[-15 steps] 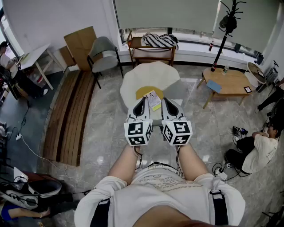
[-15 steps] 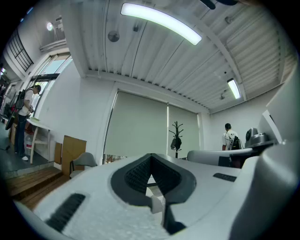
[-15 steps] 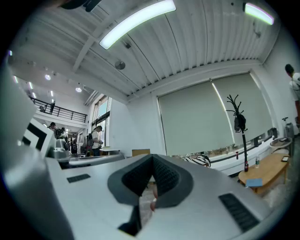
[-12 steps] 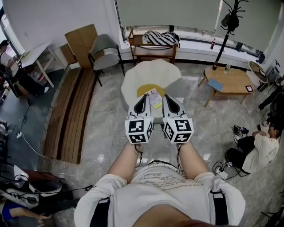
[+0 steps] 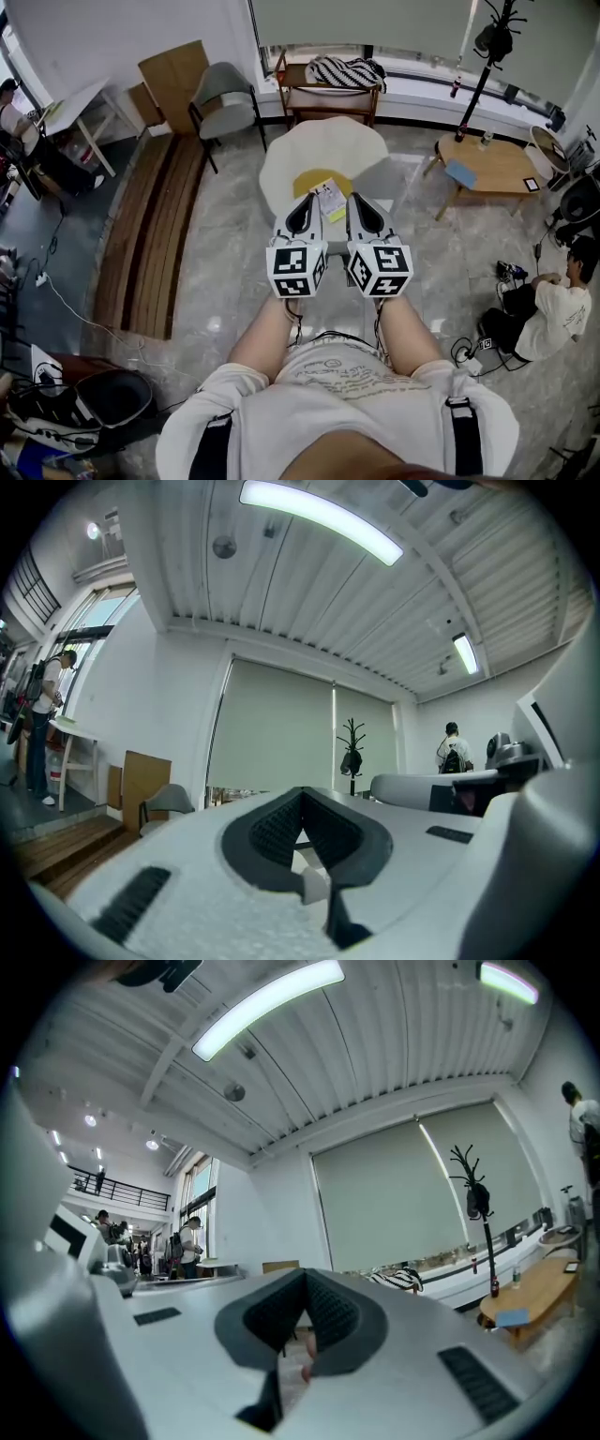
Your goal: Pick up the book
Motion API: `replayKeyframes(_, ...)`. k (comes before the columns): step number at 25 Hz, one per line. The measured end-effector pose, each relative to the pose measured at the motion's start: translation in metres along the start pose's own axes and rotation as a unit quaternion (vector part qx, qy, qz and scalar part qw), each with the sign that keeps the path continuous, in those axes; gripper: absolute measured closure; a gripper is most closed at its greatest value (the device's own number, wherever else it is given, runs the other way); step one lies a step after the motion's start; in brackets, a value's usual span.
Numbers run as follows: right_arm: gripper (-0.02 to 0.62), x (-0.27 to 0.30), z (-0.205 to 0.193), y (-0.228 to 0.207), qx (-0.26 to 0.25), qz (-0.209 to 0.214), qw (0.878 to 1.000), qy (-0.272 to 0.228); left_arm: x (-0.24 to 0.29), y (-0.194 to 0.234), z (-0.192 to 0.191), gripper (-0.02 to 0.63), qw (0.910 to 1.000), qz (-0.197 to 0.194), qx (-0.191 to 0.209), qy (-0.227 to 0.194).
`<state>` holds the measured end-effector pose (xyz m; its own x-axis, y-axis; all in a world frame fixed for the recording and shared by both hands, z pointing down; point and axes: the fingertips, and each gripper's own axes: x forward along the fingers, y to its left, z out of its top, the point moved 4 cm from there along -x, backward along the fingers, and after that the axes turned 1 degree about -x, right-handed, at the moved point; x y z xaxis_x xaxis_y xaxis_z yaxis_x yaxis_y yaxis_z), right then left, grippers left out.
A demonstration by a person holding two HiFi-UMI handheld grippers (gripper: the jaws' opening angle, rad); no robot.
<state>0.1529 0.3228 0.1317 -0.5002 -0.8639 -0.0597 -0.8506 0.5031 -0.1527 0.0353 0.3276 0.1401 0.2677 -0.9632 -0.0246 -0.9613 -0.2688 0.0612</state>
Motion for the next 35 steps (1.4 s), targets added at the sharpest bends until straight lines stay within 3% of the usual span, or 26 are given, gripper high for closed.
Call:
replayKeyframes(13,0.569,0.014,0.011,0.05,-0.032,0.007,0.999,-0.018,-0.013,0.029,0.012,0.589,0.9996,-0.02,0.012,-0.015)
replayKeyframes(24,0.569,0.025,0.0,0.092,-0.036,-0.038,0.998,-0.024,-0.032,0.074,0.01,0.588,0.9983,-0.057,0.005,-0.011)
replayKeyframes(30,0.569,0.025,-0.004,0.099,-0.036,-0.053,0.998,-0.022,-0.036,0.09,0.005,0.588,0.9981,-0.061,-0.011,-0.001)
replayKeyframes(35,0.569,0.035,-0.009,0.097,-0.039,-0.057,0.997,-0.023,-0.032,0.099,0.009,0.589,0.9984,-0.057,0.0,-0.007)
